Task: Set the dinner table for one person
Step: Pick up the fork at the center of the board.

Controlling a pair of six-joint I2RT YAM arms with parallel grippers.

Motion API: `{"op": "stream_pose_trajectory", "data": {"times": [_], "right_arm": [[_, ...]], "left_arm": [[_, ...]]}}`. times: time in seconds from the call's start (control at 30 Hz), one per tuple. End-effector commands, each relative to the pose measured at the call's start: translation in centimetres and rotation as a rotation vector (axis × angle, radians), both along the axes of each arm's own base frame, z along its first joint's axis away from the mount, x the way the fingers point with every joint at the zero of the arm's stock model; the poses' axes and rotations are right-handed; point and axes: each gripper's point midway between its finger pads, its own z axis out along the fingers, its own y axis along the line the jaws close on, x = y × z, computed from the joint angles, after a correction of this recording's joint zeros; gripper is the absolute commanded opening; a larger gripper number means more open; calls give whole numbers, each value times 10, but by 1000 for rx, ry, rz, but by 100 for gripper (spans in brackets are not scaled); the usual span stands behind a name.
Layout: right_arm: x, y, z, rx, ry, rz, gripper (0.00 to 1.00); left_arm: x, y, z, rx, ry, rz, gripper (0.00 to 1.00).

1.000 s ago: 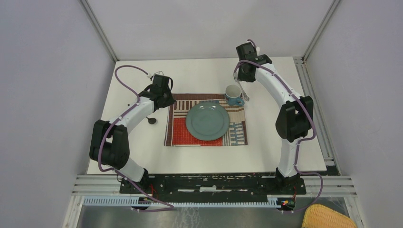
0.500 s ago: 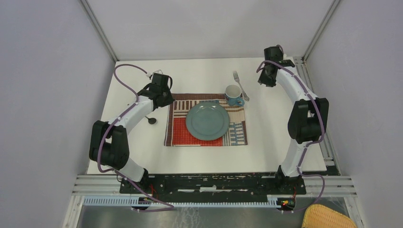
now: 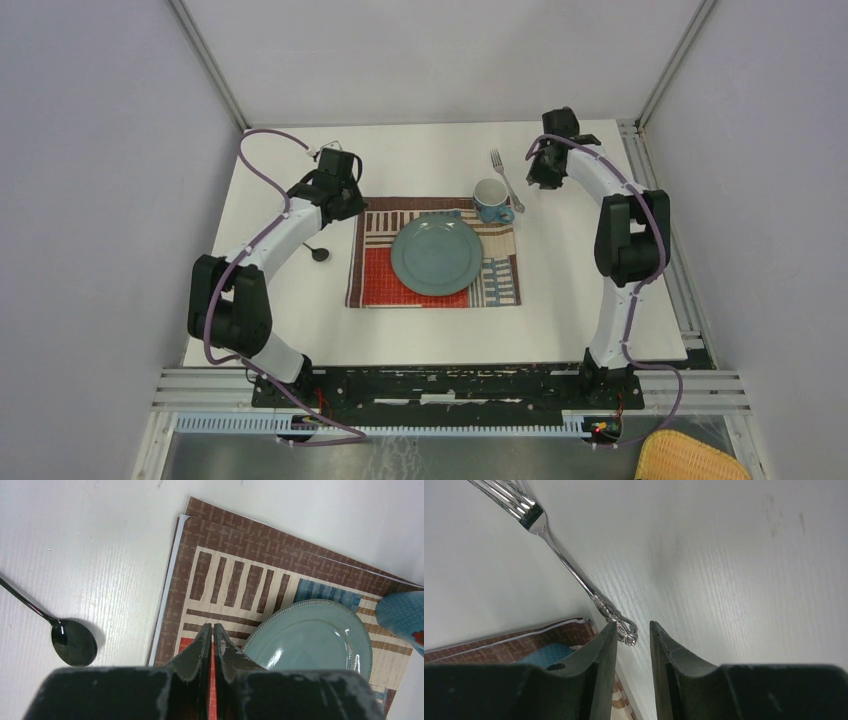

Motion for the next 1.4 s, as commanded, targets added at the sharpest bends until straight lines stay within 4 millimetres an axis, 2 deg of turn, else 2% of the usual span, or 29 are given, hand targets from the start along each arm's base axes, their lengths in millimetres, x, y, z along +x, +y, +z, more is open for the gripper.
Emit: {"op": "stream_pose_trajectory", "data": {"times": [0.0, 0.3, 0.37, 0.53, 0.8, 1.37], "right_arm": [[22, 8, -1, 61, -67, 16, 36], [42, 16, -10, 122, -89, 32, 36], [46, 20, -12, 148, -96, 43, 32], [54, 28, -14, 193, -113, 61, 10], [63, 46, -15, 280, -139, 100, 0], [80, 68, -21, 392, -148, 144, 0]], "left_arm": [[8, 4, 21, 23, -53, -12, 11], [8, 6, 22, 31, -47, -4, 11], [8, 6, 23, 32, -47, -4, 11], [7, 7, 22, 37, -42, 1, 11], [7, 7, 19, 37, -31, 6, 11], [12, 9, 22, 48, -30, 20, 11]]}}
